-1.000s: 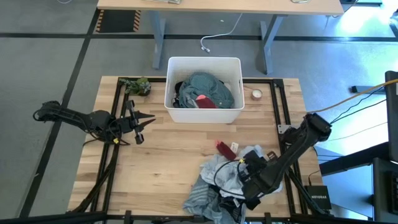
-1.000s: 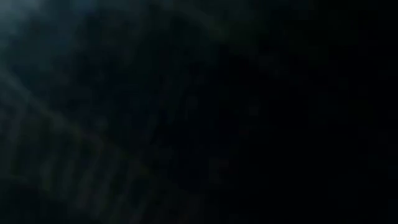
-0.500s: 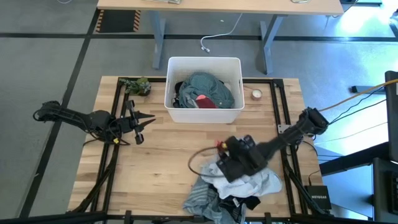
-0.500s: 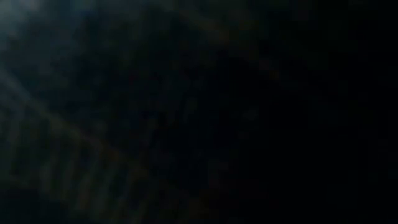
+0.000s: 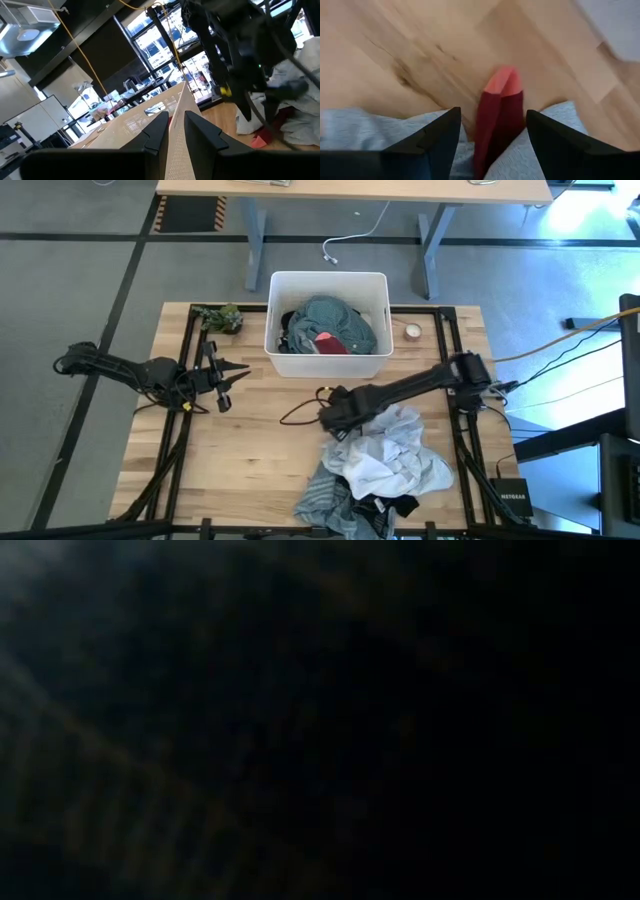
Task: Sort clothes
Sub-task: Put the red sock into the white laundry bin
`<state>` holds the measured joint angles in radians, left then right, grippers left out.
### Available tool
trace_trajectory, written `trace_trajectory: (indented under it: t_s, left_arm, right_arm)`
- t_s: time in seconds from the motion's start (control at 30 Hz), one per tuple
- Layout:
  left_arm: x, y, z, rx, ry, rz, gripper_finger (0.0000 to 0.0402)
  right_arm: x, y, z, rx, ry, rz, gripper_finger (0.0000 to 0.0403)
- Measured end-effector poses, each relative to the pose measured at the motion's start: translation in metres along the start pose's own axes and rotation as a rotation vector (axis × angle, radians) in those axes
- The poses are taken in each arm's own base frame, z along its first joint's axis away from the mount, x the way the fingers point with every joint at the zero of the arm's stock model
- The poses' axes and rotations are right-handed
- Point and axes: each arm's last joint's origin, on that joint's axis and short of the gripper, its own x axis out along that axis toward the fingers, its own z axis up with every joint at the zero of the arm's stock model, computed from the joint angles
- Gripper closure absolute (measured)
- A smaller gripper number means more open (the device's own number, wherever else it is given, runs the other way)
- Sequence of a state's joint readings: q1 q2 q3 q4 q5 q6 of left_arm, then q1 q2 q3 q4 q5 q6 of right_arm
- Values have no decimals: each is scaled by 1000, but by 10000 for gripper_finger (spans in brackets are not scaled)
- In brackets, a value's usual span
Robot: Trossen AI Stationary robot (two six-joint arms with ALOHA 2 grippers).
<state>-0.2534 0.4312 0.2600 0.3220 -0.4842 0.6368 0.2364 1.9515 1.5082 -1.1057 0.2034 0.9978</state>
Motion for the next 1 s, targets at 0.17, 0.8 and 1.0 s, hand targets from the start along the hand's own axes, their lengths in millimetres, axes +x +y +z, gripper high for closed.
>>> trace_trajectory:
  t_s: [0.17, 0.8, 1.0]
  left_arm:
    - [0, 0, 0, -1, -1, 0, 345]
    - [0, 0, 0, 6, -2, 1, 345]
    - [0, 0, 0, 6, -2, 2, 345]
  right_arm:
    - [31, 8, 1, -15, 55, -58, 162]
    - [60, 24, -6, -143, 14, -173, 383]
    - [9, 35, -7, -176, -124, -234, 372]
